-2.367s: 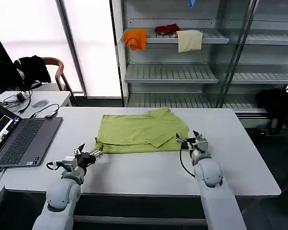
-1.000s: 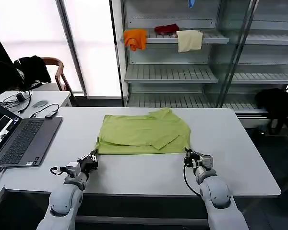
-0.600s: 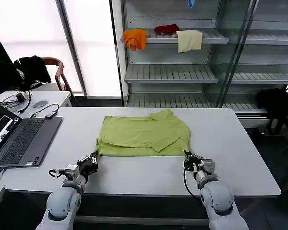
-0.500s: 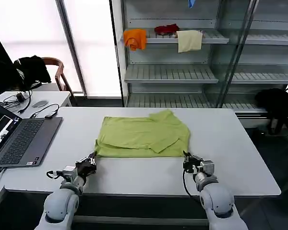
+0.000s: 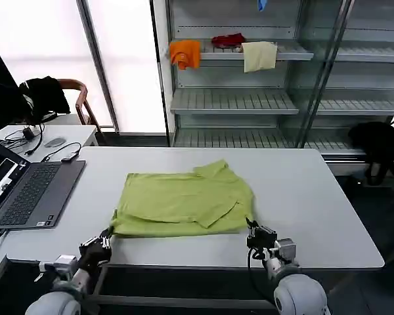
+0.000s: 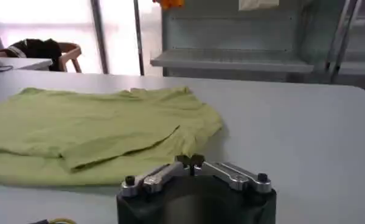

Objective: Fold and organize the clothes.

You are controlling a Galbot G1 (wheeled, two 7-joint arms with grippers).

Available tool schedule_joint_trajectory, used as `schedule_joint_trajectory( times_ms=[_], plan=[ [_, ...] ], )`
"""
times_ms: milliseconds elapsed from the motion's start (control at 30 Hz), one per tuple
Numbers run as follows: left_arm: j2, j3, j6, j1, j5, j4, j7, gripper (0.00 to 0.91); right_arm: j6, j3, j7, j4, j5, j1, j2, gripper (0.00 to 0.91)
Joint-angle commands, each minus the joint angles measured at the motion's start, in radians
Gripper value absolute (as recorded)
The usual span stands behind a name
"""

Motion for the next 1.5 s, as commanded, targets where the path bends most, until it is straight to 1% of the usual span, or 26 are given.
schedule_joint_trajectory(
  times_ms=[33, 100, 133, 167, 200, 233, 400, 500, 567, 633, 733, 833, 867, 900, 933, 1000, 1100, 1133, 1167, 1200, 1267, 1300, 1367, 1433, 1500],
  plan=[
    [0.006, -0.054, 0.005, 0.128, -0.018, -0.088, 0.002, 0.000, 0.001, -0.004, 0.008, 0.081, -0.027, -0.107, 0.001, 0.000],
    [0.006, -0.056, 0.008, 0.132, -0.015, -0.091, 0.000, 0.000, 0.001, 0.002, 0.009, 0.090, -0.028, -0.132, -0.006, 0.000],
    [0.005, -0.054, 0.009, 0.134, -0.013, -0.090, -0.001, 0.000, 0.002, 0.005, 0.006, 0.094, -0.033, -0.148, -0.010, 0.060],
    [0.004, -0.053, 0.010, 0.134, -0.011, -0.088, -0.002, 0.000, 0.002, 0.005, 0.005, 0.095, -0.038, -0.152, -0.011, 0.544],
    [0.000, -0.050, 0.012, 0.132, -0.006, -0.084, -0.004, 0.030, 0.003, 0.005, 0.005, 0.093, -0.049, -0.160, -0.009, 0.907],
    [-0.004, -0.046, 0.012, 0.127, -0.001, -0.076, -0.003, 0.907, 0.003, 0.003, 0.003, 0.088, -0.061, -0.170, -0.003, 0.907],
    [-0.014, -0.030, 0.010, 0.109, 0.009, -0.058, -0.012, 0.907, 0.008, -0.014, -0.015, 0.064, -0.097, -0.179, 0.011, 0.907],
    [-0.016, -0.034, 0.011, 0.100, 0.008, -0.068, -0.015, 0.907, 0.008, -0.016, -0.008, 0.080, -0.101, -0.175, 0.017, 0.907],
    [-0.016, -0.043, 0.012, 0.093, 0.002, -0.083, -0.015, 0.907, 0.009, -0.003, -0.002, 0.103, -0.123, -0.163, 0.024, 0.907],
    [-0.017, -0.067, 0.019, 0.074, -0.016, -0.100, -0.016, 0.907, 0.005, 0.029, -0.003, 0.139, -0.167, -0.114, 0.034, 0.907],
    [-0.009, -0.105, 0.037, 0.028, -0.060, -0.100, -0.015, 0.907, 0.002, 0.064, -0.013, 0.163, -0.183, -0.036, 0.026, 0.907],
    [0.004, -0.107, 0.061, -0.038, -0.091, -0.064, -0.017, 0.907, -0.002, 0.060, -0.027, 0.141, -0.182, 0.061, 0.016, 0.907],
    [0.011, -0.099, 0.068, -0.090, -0.100, -0.051, -0.017, 0.907, -0.004, 0.051, -0.042, 0.115, -0.172, 0.112, 0.015, 0.907],
    [0.017, -0.091, 0.076, -0.132, -0.104, -0.033, -0.019, 0.907, -0.005, 0.041, -0.043, 0.089, -0.127, 0.155, 0.014, 0.907],
    [0.025, -0.081, 0.079, -0.155, -0.109, -0.015, -0.018, 0.907, -0.006, 0.030, -0.040, 0.061, -0.108, 0.186, 0.014, 0.907],
    [0.048, -0.046, 0.098, -0.249, -0.123, 0.038, -0.024, 0.907, -0.008, -0.002, -0.045, -0.057, -0.055, 0.286, 0.022, 0.907],
    [0.082, 0.020, 0.108, -0.378, -0.133, 0.139, -0.027, 0.907, -0.010, -0.033, -0.045, -0.210, -0.030, 0.432, 0.043, 0.907],
    [0.094, 0.044, 0.109, -0.410, -0.136, 0.174, -0.028, 0.907, -0.010, -0.049, -0.044, -0.288, -0.027, 0.498, 0.056, 0.907],
    [0.103, 0.068, 0.109, -0.440, -0.135, 0.203, -0.026, 0.907, -0.010, -0.053, -0.044, -0.316, -0.027, 0.523, 0.065, 0.907],
    [0.108, 0.088, 0.109, -0.477, -0.138, 0.242, -0.025, 0.907, -0.010, -0.065, -0.042, -0.385, -0.026, 0.574, 0.082, 0.907],
    [0.120, 0.124, 0.109, -0.531, -0.139, 0.314, -0.020, 0.907, -0.010, -0.074, -0.039, -0.449, -0.025, 0.613, 0.098, 0.907],
    [0.125, 0.134, 0.109, -0.558, -0.140, 0.345, -0.016, 0.907, -0.009, -0.082, -0.042, -0.520, -0.026, 0.645, 0.120, 0.907],
    [0.131, 0.159, 0.109, -0.596, -0.135, 0.409, -0.008, 0.907, -0.008, -0.085, -0.042, -0.582, -0.030, 0.677, 0.142, 0.907],
    [0.140, 0.177, 0.109, -0.631, -0.132, 0.451, 0.000, 0.907, -0.006, -0.081, -0.052, -0.660, -0.046, 0.707, 0.176, 0.907],
    [0.145, 0.193, 0.109, -0.659, -0.130, 0.498, 0.005, 0.907, -0.006, -0.075, -0.069, -0.700, -0.072, 0.725, 0.197, 0.907]
  ],
)
